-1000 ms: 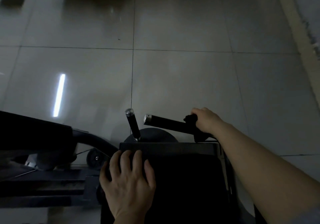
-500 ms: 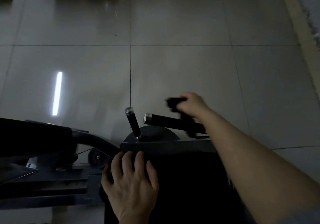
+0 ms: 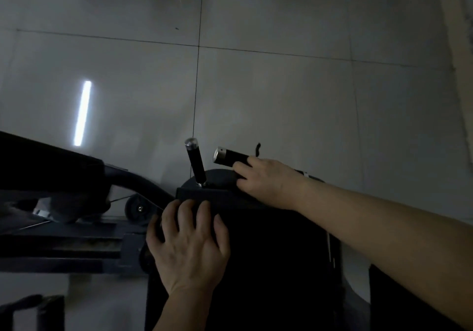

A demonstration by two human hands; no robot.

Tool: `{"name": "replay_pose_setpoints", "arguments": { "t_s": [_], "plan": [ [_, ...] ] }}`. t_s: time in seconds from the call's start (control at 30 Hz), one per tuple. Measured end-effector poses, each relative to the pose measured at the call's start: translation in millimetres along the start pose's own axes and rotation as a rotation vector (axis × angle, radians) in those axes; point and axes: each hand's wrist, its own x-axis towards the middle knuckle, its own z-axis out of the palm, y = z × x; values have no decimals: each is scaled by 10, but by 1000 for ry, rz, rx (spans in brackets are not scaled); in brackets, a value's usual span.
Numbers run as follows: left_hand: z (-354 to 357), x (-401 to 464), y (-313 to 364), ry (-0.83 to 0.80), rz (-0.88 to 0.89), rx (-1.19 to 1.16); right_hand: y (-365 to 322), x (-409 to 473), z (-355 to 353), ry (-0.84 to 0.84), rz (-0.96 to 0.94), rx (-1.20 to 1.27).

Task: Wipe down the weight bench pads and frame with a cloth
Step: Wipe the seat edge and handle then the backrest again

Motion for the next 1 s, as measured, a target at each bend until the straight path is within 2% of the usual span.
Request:
{"name": "replay_pose_setpoints", "arguments": {
  "t_s": [0.13,0.23,0.27,0.3,0.33,0.4,0.47,0.53,0.63,0.7,0.8,0.9,0.97,1.0],
  "plan": [
    [3,7,-2,8,2,-30,159,-262,-69,-147,10,-29],
    [4,-1,-10,23,5,-53,235,-317,-235,-469,51,-71],
    [8,-2,-12,26,4,-56,298,-312,-318,-579,118,-47],
    [12,-1,-16,27,1,-60,375,-276,-405,-618,190,-27],
    [15,1,-17,26,0,-63,453,-220,-500,-580,252,-9],
    [10,1,-20,16,0,-65,620,-66,-591,-369,367,28],
    [6,9,-16,2,0,-58,624,190,-541,-131,431,238],
    [8,-4,-15,0,0,-49,457,420,-426,21,428,487],
    [25,2,-18,12,-2,-27,293,400,-101,39,351,480],
    [27,6,-16,9,-9,-11,422,128,78,17,416,430],
    [20,0,-7,9,-8,-2,724,-420,337,-191,609,365],
    [12,-13,-17,17,-19,-4,800,-930,576,-630,827,318],
    [-1,-12,-2,35,-18,-3,785,-1194,704,-904,938,499],
    [-2,-4,4,37,-18,-3,795,-1254,734,-941,1025,635]
  ]
}}
